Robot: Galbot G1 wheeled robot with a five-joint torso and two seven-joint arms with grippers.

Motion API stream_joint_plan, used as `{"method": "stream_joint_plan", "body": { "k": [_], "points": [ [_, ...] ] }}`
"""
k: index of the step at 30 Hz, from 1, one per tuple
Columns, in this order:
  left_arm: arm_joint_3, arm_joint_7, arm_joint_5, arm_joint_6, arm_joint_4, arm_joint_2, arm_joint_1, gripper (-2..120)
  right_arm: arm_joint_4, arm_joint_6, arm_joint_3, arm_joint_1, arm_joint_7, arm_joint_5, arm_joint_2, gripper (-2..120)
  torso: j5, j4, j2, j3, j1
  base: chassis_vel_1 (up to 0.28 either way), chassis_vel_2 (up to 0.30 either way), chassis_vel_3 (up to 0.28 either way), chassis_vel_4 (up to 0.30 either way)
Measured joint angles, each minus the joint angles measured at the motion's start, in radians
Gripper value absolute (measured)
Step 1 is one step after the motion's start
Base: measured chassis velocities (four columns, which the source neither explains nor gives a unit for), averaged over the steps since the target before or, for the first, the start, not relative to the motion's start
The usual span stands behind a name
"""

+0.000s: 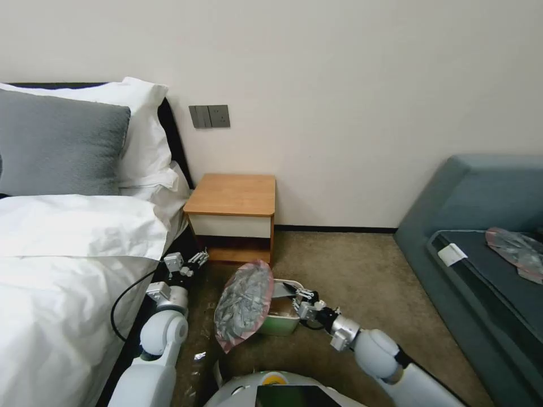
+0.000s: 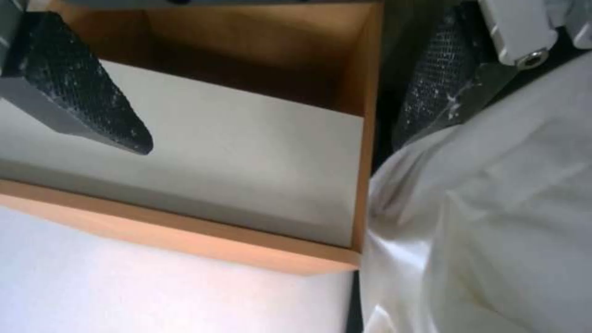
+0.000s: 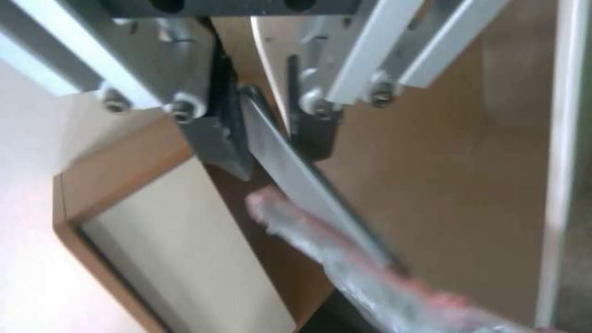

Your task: Pick up the garbage bag from the table and place it over the trash can.

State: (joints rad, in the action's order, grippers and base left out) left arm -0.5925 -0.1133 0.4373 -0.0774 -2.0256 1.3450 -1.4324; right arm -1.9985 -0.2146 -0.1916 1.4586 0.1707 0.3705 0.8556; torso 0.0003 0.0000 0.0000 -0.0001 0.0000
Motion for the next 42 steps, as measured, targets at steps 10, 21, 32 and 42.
{"method": "stream_joint_plan", "body": {
  "k": [10, 21, 32, 42],
  "points": [
    [0.049, 0.001, -0.004, -0.006, 0.01, -0.022, -0.005, 99, -0.051, -0.003, -0.117, 0.07, 0.022, -0.108, -0.102, 54, -0.0004, -0.0002, 0.0, 0.0, 0.0, 0.0, 0.0, 0.0, 0.0],
    [0.061, 0.002, -0.005, -0.01, -0.002, -0.034, -0.014, 99, -0.022, 0.027, 0.014, -0.01, 0.021, -0.115, -0.031, 96, -0.0002, 0.0001, 0.0, 0.0, 0.0, 0.0, 0.0, 0.0, 0.0],
    [0.079, 0.003, -0.023, -0.01, 0.002, -0.021, -0.016, 99, 0.002, 0.043, -0.002, -0.023, 0.002, -0.086, -0.053, 100, -0.0004, -0.0002, 0.0, 0.0, 0.0, 0.0, 0.0, 0.0, 0.0],
    [0.12, 0.004, -0.042, -0.009, -0.001, -0.025, -0.03, 99, -0.067, 0.144, -0.12, -0.012, -0.112, 0.269, -0.052, 100, -0.0002, 0.0002, 0.0, 0.0, 0.0, 0.0, 0.0, 0.0, 0.0]
  ]
}}
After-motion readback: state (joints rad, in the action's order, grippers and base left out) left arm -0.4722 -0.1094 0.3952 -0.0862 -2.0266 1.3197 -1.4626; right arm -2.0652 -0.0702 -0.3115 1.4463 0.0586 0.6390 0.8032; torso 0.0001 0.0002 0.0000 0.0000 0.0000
